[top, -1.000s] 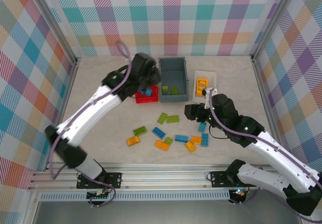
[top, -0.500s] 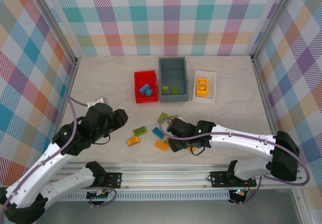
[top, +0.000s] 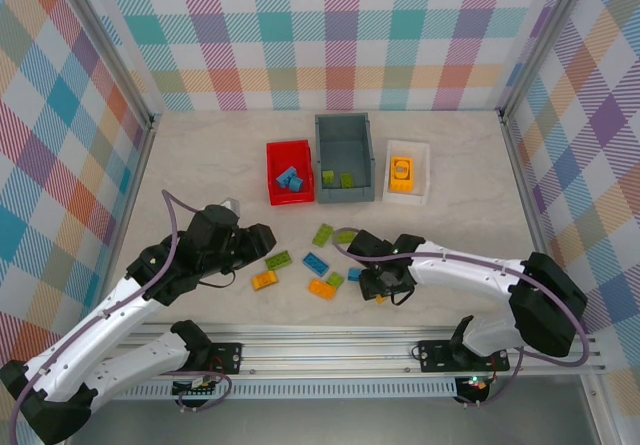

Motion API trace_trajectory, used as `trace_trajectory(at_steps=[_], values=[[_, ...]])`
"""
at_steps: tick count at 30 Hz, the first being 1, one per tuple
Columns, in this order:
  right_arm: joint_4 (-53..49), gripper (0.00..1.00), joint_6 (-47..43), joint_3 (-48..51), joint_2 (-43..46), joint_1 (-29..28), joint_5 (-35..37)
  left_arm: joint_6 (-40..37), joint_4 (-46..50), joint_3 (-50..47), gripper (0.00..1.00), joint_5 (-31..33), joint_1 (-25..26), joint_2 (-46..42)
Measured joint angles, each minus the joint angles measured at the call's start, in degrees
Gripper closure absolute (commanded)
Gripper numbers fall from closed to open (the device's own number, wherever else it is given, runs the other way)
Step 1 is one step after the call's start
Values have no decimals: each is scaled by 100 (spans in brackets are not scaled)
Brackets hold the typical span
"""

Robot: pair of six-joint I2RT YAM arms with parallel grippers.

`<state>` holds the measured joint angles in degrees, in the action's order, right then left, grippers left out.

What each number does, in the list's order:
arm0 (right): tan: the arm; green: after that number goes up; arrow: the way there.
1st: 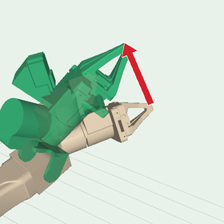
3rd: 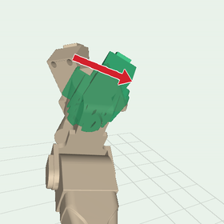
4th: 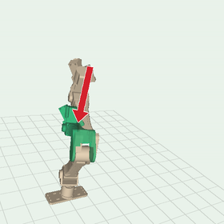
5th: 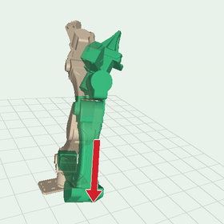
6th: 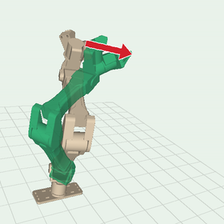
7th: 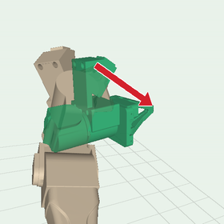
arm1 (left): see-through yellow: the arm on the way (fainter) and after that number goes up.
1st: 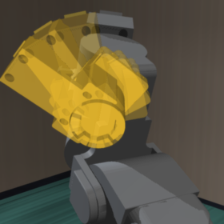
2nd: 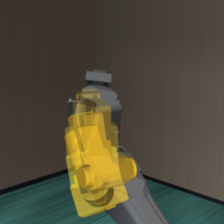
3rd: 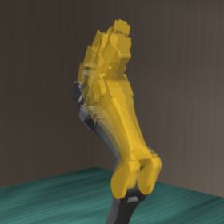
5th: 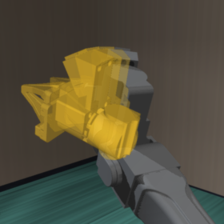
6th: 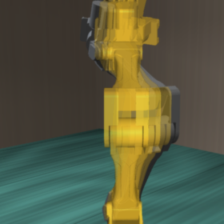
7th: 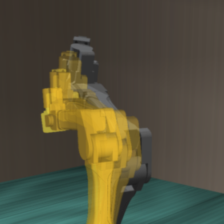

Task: Sort the legos into containers by color

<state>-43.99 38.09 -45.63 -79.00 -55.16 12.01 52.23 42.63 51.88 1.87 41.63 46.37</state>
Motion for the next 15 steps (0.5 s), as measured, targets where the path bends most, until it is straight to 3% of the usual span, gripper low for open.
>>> trace_trajectory(at_steps=[15], values=[[168, 45, 114, 348, -63, -4, -203, -63, -140, 0, 49, -101, 0, -7]])
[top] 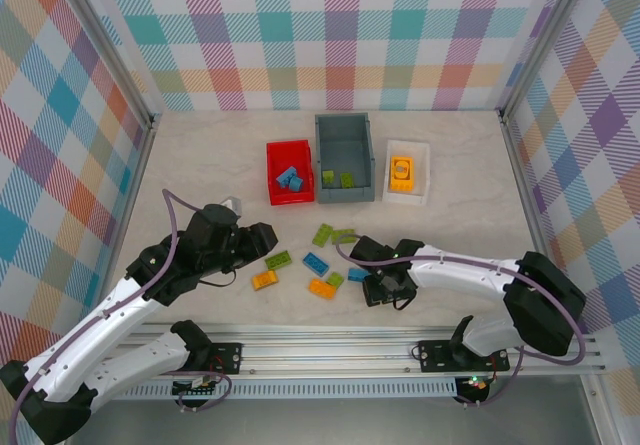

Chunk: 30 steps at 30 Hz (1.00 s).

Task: Sort the legos into containers by color

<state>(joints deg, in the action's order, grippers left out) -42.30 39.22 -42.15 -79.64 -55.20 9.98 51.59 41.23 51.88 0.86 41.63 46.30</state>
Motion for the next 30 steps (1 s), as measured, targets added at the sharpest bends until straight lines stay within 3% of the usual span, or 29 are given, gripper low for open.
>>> trace_trajectory(at_steps=[5, 11, 18, 20, 24, 30], values=[[129, 50, -72, -101, -533, 0, 50, -15, -7, 0, 49, 0, 0, -2], [85, 67, -199, -295, -710, -31, 96, -22, -61, -4, 48, -48, 0, -50], [-343, 69, -227, -546, 70, 55, 240, -22, -404, 13, 47, -393, 0, 61], [-590, 69, -308, -855, 444, 299, 227, -26, -518, 76, 47, -496, 0, 221], [-879, 68, -704, -1880, 776, 1449, 192, -42, -922, 299, 47, -710, 0, 673], [-787, 69, -1224, -3427, -448, 2920, 197, -46, -1663, 831, 47, -767, 229, 1692]])
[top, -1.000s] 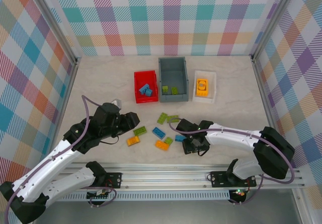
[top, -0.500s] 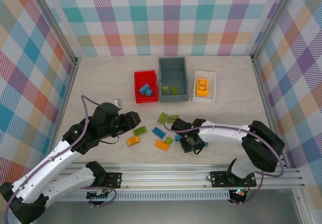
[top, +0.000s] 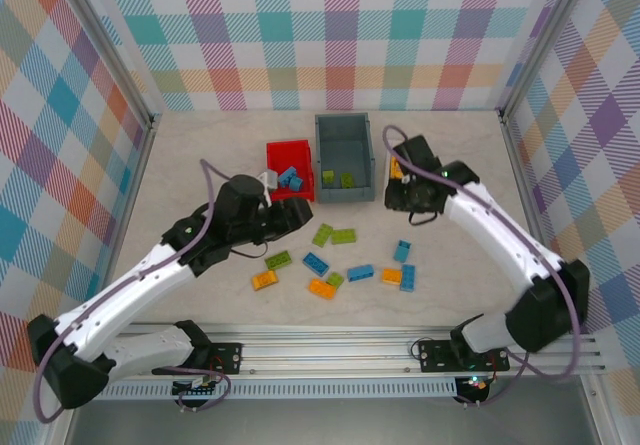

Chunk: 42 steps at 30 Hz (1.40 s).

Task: Sort the legos into containers by color

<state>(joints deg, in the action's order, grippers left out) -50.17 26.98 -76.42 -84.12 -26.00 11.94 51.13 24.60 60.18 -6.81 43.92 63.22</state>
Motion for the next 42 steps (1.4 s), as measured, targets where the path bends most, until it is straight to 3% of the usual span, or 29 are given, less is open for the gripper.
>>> trace_trajectory(at_steps=[9, 16, 19, 23, 27, 30, 36, 42], values=[[-153, 68, -90, -2247, -2837, 1005, 280, -162, -535, 671, 48, 485, 859, 1248], [-737, 67, 68, -4367, -4444, 1294, 487, -409, -855, 1034, 48, 693, 981, 1880], [-964, 64, 153, -4833, -4841, 1340, 525, -472, -916, 1241, 48, 695, 992, 2111], [-1204, 60, 282, -4883, -4966, 1344, 518, -577, -992, 1362, 48, 726, 999, 2212], [-1252, 44, 389, -4883, -4966, 1344, 516, -581, -977, 1362, 48, 791, 999, 2212], [-1268, 38, 407, -4883, -4959, 1342, 507, -581, -968, 1360, 48, 835, 1001, 2205], [-1263, 39, 402, -4833, -4734, 1231, 498, -601, -575, 1357, 49, 1093, 1001, 2041], [-1091, 40, 361, -4636, -3563, 874, 522, -601, 321, 1357, 48, 1534, 990, 1740]])
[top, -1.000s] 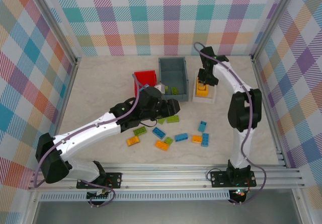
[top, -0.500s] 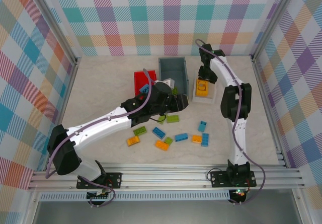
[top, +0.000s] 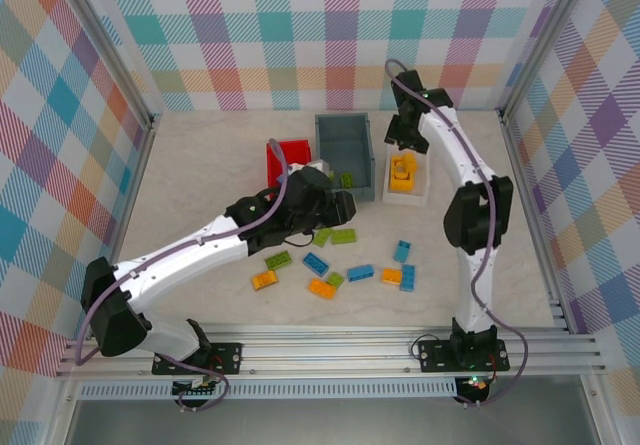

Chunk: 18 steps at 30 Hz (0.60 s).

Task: Sort the legos into containers by color

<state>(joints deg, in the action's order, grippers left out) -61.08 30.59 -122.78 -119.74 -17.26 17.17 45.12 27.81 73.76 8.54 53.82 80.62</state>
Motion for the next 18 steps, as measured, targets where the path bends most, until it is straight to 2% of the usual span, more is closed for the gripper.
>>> trace_trajectory(at_steps=[3, 8, 11, 18], values=[[387, 40, -125, 627, 1064, -229, 0, -20, 479, 0, 48, 120, -94, -50], [1237, 39, -542, 2391, 3220, -822, -103, -310, 1060, 0, 46, 149, -317, -44], [1613, 39, -704, 3484, 4273, -1257, -442, -605, 1263, 2, 45, 162, -415, 42], [1746, 36, -706, 5639, 5770, -2520, -1316, -785, 1580, -179, 43, 79, -695, 369]])
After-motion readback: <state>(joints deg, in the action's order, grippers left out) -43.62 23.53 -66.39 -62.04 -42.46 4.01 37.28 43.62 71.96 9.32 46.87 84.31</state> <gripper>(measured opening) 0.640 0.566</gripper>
